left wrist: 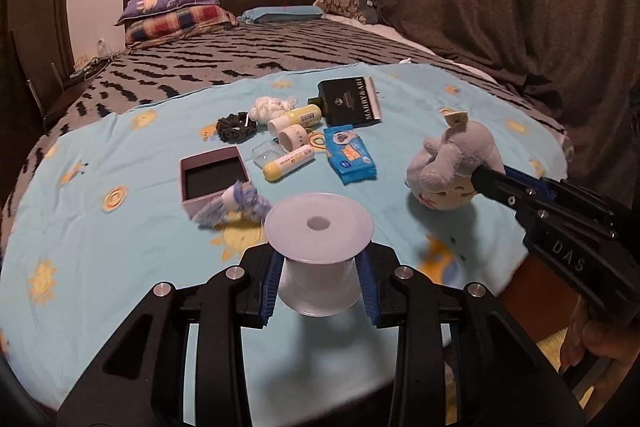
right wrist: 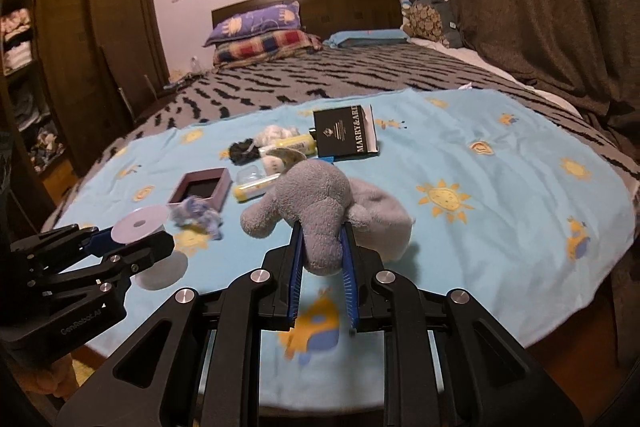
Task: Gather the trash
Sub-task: 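Carry elephant and tape roll down to the floor bin and open both tools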
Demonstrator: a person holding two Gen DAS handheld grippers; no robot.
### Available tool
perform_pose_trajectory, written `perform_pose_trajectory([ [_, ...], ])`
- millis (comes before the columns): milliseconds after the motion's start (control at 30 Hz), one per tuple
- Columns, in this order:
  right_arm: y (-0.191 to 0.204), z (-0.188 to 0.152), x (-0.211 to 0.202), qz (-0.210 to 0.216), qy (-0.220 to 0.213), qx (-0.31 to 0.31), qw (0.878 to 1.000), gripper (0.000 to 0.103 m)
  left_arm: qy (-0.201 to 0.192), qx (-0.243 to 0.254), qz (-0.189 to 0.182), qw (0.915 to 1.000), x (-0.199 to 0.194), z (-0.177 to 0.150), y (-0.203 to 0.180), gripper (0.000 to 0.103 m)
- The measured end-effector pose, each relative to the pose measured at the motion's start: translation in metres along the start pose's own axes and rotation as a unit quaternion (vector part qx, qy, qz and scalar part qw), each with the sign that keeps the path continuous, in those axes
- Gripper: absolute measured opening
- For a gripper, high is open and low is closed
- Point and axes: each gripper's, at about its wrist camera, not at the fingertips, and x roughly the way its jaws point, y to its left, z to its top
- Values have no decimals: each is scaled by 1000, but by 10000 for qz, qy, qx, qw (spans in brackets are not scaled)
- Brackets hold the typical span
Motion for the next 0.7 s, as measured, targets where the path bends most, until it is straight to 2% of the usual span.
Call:
perform_pose_trajectory([
  [167,8,-17,-40,146,15,-67,9999,19,-20,-66,-182,9998,-37,-25,-2,32],
  [367,16,-46,-68,329,222,-159,9991,19,76,-18,-282,9996,-67,-61,-7,32],
  [700,26,-108,-79,385,818,-127,9958,19,708,-218,-408,9964,-60,-130,-12,32],
])
